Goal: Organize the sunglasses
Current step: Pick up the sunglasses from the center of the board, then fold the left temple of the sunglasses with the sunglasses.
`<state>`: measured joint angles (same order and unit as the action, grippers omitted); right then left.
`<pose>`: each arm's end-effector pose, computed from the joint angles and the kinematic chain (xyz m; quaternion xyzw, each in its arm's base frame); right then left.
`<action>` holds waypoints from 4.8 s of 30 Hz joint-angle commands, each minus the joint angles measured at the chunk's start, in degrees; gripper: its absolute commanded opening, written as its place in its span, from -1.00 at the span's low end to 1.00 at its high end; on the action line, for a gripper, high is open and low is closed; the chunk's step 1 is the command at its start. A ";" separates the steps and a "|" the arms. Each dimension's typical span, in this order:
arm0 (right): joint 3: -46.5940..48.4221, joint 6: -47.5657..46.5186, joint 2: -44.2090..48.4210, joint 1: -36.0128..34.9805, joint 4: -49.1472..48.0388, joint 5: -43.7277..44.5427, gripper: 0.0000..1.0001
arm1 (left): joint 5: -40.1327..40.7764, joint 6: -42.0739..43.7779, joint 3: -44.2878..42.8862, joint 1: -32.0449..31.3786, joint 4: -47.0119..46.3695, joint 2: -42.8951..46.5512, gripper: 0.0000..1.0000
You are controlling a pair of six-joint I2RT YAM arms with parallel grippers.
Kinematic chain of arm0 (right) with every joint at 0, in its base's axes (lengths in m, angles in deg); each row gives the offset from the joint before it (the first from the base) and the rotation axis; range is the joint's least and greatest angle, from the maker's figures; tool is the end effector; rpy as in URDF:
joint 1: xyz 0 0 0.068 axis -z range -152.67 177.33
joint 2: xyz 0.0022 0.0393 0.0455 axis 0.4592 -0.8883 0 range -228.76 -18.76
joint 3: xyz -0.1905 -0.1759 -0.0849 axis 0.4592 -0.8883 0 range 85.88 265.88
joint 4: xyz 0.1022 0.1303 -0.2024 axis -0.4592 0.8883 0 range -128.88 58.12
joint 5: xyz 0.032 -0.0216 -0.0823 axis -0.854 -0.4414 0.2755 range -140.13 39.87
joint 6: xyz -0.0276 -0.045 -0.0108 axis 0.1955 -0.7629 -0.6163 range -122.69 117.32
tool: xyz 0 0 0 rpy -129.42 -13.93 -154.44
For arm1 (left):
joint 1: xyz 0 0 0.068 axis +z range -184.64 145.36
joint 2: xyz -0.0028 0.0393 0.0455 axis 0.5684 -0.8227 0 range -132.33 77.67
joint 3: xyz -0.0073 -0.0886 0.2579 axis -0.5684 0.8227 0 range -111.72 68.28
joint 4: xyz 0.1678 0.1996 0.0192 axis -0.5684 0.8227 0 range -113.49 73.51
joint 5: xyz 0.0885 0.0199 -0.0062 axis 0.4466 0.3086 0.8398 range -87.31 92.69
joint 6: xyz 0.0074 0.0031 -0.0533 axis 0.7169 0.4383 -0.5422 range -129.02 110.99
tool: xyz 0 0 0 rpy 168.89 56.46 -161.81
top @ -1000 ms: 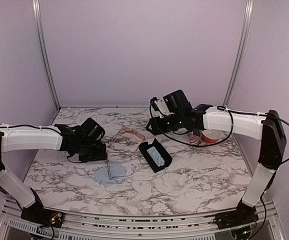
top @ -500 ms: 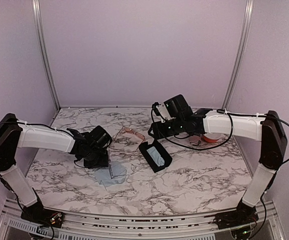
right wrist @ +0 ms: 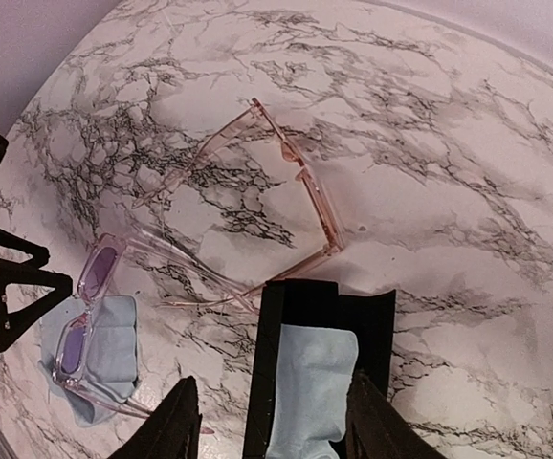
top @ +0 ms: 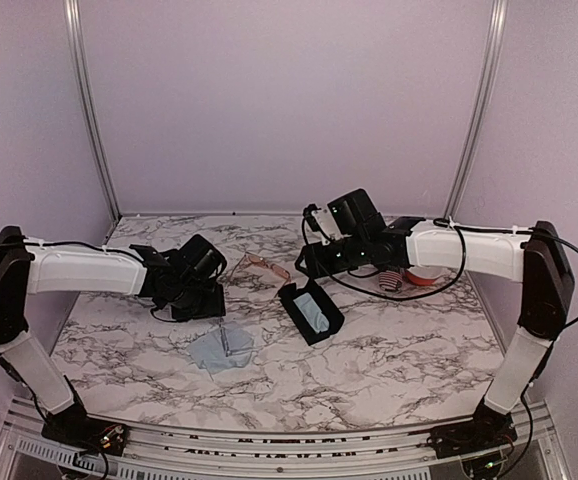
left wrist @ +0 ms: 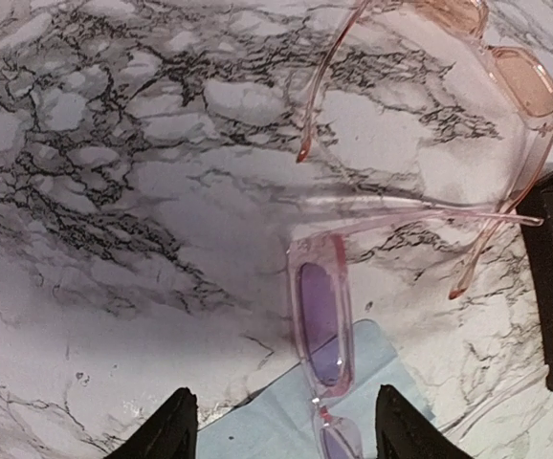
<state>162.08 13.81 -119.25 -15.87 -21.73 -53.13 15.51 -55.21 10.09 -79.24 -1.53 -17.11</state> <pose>0.2890 0.2741 0.2546 -0.2210 0.8841 0.2254 0.3447 0.2414 -0.2269 0.1859 -0.0436 0.9560 -0.1163 0.2657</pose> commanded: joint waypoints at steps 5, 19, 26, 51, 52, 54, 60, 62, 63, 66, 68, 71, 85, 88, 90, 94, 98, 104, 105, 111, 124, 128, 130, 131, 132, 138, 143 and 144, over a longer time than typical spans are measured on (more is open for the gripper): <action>2.39 0.38 -2.00 -0.57 -1.17 -1.12 0.01 | 1.61 -2.79 -5.00 -0.21 4.14 -3.40 0.31; -0.58 1.75 -1.97 -1.10 -2.28 -1.70 0.01 | -0.67 -3.25 -8.96 -0.23 4.86 -10.50 0.21; -1.80 1.63 -1.90 -1.10 -2.64 -1.57 0.01 | -1.17 -3.20 -9.93 -0.49 4.93 -12.25 0.00; -1.58 1.83 -2.27 -1.27 -2.47 -1.74 0.00 | 0.40 -4.34 -8.74 -1.25 4.81 -10.52 -0.72; -1.32 1.80 -2.25 -1.32 -2.35 -1.67 0.00 | 0.51 -4.34 -8.70 -1.25 4.84 -10.20 -0.72; -0.54 1.64 -2.08 -1.36 -1.86 -1.52 0.00 | 0.85 -4.19 -8.69 -1.20 4.87 -9.39 -0.72; 2.71 0.69 -0.53 -1.38 -0.69 -1.13 0.00 | 3.20 -2.80 -9.44 -1.19 4.71 -5.66 -0.72; 3.28 0.34 0.45 -1.36 -1.11 -0.65 0.01 | 4.15 -2.05 -9.79 -1.04 4.43 -4.34 -0.72; 3.37 -0.01 1.07 -1.36 -1.45 -0.22 0.01 | 4.45 -1.39 -9.97 -1.02 4.02 -3.60 -0.72; 3.32 -0.77 3.24 -1.21 -2.64 0.99 0.02 | 4.70 1.11 -10.09 -0.77 1.93 -1.41 -0.72; 3.11 -0.99 4.84 -0.70 -3.49 1.24 0.03 | 4.29 3.56 -10.40 -0.60 0.65 -0.16 -0.72; 2.03 -0.57 7.98 1.11 -4.94 0.48 0.03 | 4.04 7.57 -10.86 -0.34 -0.84 1.70 -0.72; -1.41 -8.54 14.05 5.64 -8.82 -22.62 0.05 | -5.31 36.03 -15.44 -0.05 -2.87 10.21 -0.74; -2.88 -9.68 14.32 5.16 -11.74 -28.11 0.02 | -11.57 41.04 -15.89 -0.05 -2.60 11.95 -0.73; -4.19 -9.38 14.75 4.75 -15.04 -31.77 -0.04 | -15.41 43.75 -15.94 -0.05 -2.65 12.56 -0.72; -5.17 -9.28 15.34 3.90 -18.58 -35.92 -0.13 | -19.29 47.42 -14.27 -0.05 -4.95 12.84 -0.72; -5.66 -8.81 16.67 3.91 -19.62 -36.04 -0.21 | -23.64 47.44 -15.83 0.62 -5.34 12.71 -0.74; -7.61 -4.20 17.78 3.91 -26.87 -43.20 -0.48 | -30.18 40.93 -14.66 4.01 -10.47 14.38 -0.80; -7.85 -2.91 17.78 3.91 -28.63 -44.64 -0.53 | -31.22 40.47 -13.97 4.41 -11.20 14.77 -0.81; -8.08 3.91 17.47 3.52 -37.67 -52.26 -0.62 | -36.06 38.77 -10.72 5.09 -14.63 17.12 -0.79; -1.70 5.93 12.73 -4.03 -41.46 -52.70 -0.70 | -38.65 36.44 -9.74 5.22 -16.22 17.48 -0.78; -1.23 9.13 10.64 -6.56 -45.61 -53.62 -0.70 | -38.49 36.14 -9.65 5.22 -16.24 17.53 -0.78; -0.55 8.94 9.69 -7.63 -45.32 -53.77 -0.70 | -38.48 35.90 -9.66 5.24 -16.31 17.48 -0.77; -0.61 8.88 9.25 -8.01 -45.33 -53.77 -0.70 | -38.41 35.71 -9.64 5.23 -16.32 17.46 -0.78; -0.62 8.96 8.77 -8.28 -45.62 -53.65 -0.70 | -38.40 35.51 -9.65 5.24 -16.33 17.40 -0.78; -2.72 12.65 5.63 -8.66 -51.73 -53.87 -0.71 | -38.69 34.70 -9.73 5.23 -16.51 17.26 -0.78; -2.39 13.82 3.23 -8.69 -54.81 -53.84 -0.71 | -40.03 34.18 -9.66 5.22 -16.99 17.18 -0.78; -2.24 14.14 2.71 -8.64 -55.42 -53.86 -0.71 | -40.51 34.04 -9.64 5.22 -17.19 17.18 -0.78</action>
<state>159.09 25.81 -114.79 -24.22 -72.18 -106.66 -22.57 -20.22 0.03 -74.26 -15.98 -0.72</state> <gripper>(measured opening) 0.145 0.115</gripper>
